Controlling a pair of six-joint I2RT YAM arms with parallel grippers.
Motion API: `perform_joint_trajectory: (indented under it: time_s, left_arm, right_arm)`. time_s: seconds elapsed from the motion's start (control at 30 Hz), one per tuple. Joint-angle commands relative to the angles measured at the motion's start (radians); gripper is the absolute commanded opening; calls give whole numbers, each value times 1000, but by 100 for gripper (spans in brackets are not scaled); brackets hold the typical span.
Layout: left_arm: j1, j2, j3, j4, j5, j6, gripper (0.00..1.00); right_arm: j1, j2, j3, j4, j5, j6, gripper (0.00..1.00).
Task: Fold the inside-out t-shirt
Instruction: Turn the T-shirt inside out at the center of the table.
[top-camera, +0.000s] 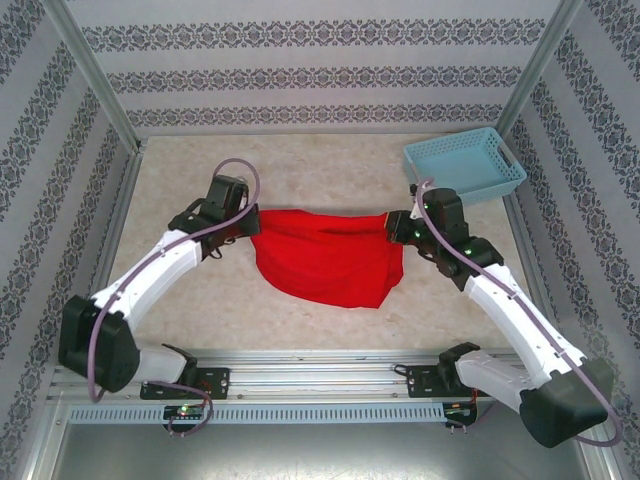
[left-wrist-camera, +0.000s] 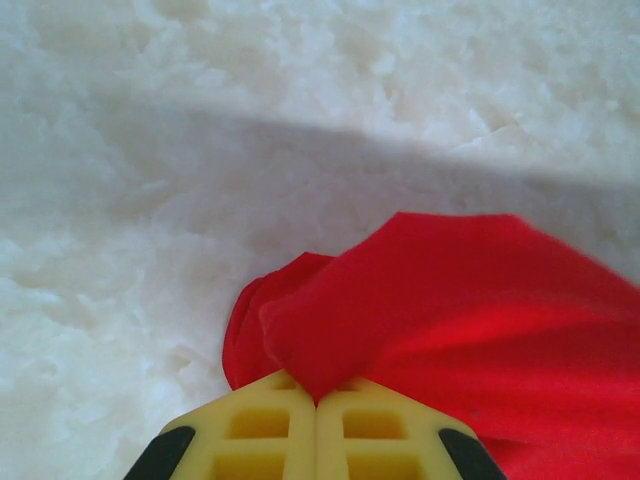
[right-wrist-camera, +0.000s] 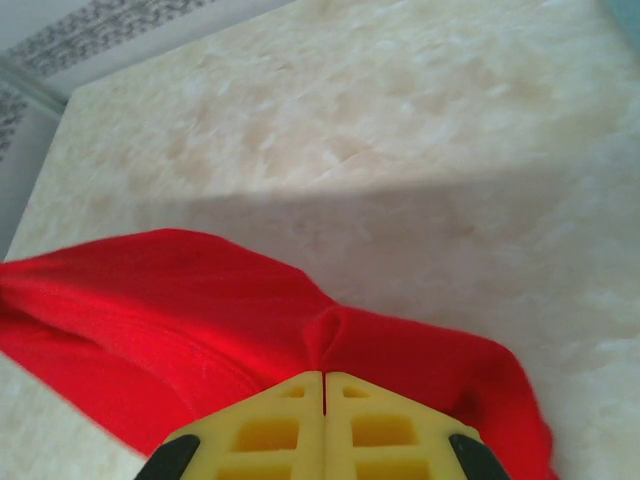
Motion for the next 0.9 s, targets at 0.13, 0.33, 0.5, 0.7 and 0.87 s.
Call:
perform_joint_trajectory:
  time_s: [0.13,0.33,0.5,0.7,0.87]
  left_arm:
    - [18,-94,15,-77,-69,3,15]
    - [-101,-225,-85,29,-18,13,48]
    - [-287,-201,-196,369,124,51,60]
    - [-320,-46,-246,660,222,18,63]
    - [-357,44,-242,818,308,30,69]
  right_arm:
    - [93,97,58,83,16,-15,0]
    - [111,216,136,100,-23,-3,0]
    - [134,268,154,154,-71,33,0]
    - [170,259,138,178,-80,52,0]
    - [187,248,99,224,-104,90,0]
